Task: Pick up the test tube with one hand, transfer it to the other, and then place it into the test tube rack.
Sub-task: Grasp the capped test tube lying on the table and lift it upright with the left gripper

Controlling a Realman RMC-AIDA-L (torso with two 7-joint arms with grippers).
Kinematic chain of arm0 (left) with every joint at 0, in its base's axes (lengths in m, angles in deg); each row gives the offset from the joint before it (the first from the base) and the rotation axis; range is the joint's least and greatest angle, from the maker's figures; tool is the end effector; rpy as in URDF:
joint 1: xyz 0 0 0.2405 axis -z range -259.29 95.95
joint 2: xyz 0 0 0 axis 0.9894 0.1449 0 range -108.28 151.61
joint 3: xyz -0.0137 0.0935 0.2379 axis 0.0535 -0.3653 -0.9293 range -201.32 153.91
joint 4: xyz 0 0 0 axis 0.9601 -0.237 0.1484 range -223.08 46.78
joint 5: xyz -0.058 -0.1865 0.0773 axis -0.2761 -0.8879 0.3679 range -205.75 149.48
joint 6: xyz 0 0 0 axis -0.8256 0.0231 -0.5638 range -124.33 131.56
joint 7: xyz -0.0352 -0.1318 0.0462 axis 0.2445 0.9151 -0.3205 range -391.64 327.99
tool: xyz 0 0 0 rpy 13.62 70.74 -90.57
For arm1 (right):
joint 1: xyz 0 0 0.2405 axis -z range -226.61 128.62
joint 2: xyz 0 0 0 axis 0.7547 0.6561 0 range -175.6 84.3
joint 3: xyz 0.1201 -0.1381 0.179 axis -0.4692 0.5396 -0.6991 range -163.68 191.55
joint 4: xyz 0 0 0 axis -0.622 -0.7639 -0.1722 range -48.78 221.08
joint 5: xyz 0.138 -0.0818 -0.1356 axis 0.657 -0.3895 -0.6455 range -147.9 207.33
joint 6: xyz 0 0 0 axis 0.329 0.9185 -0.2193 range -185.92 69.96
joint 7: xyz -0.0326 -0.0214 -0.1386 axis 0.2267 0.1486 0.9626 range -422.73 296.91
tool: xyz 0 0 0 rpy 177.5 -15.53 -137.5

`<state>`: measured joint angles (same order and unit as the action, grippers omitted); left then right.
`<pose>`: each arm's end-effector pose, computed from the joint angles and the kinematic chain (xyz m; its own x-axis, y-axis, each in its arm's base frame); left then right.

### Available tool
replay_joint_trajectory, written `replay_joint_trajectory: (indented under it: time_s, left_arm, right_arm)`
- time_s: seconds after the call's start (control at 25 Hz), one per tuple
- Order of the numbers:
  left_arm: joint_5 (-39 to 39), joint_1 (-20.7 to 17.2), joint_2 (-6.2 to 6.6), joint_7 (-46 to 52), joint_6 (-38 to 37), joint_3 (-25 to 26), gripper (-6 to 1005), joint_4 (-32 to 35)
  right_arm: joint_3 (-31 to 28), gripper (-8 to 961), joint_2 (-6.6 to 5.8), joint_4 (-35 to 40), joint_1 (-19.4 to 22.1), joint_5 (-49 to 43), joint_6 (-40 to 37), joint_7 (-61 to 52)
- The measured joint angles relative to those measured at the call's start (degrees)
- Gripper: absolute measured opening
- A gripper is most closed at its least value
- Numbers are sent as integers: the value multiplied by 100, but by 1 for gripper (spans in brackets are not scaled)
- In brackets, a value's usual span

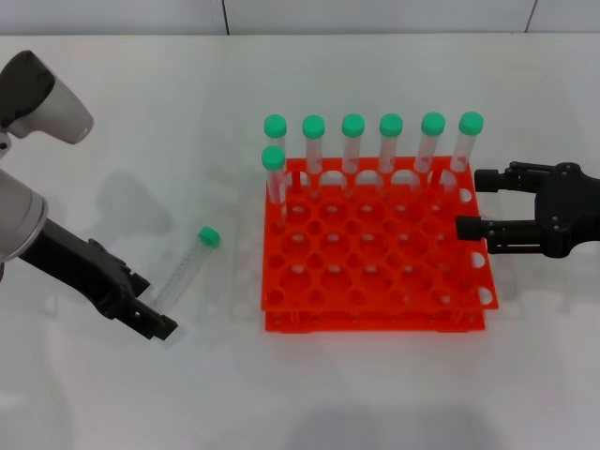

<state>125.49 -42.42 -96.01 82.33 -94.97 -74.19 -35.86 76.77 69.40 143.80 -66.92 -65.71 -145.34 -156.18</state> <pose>-0.2625 0.3372 0.0180 0.7334 0.6273 -0.2620 0.6147 -0.7765 -0.1387 0.2433 0.3118 0.0355 0.7956 -0.3291 -0.5086 -0.4505 -0.8828 -0.1335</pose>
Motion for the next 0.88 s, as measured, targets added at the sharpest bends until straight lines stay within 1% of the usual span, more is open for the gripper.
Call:
replay_joint_trajectory:
  time_s: [0.48, 0.72, 0.88]
  left_arm:
    - [63, 29, 1, 37, 85, -47, 721, -121]
    - [70, 30, 0, 38, 103, -52, 564, -129]
    - [75, 24, 0, 37, 142, -52, 563, -131]
  right_arm:
    - [16, 812, 0, 0, 0, 7, 0, -5]
    - [21, 812, 0, 0, 0, 13, 0, -8]
    - [15, 812, 0, 0, -1, 15, 0, -5]
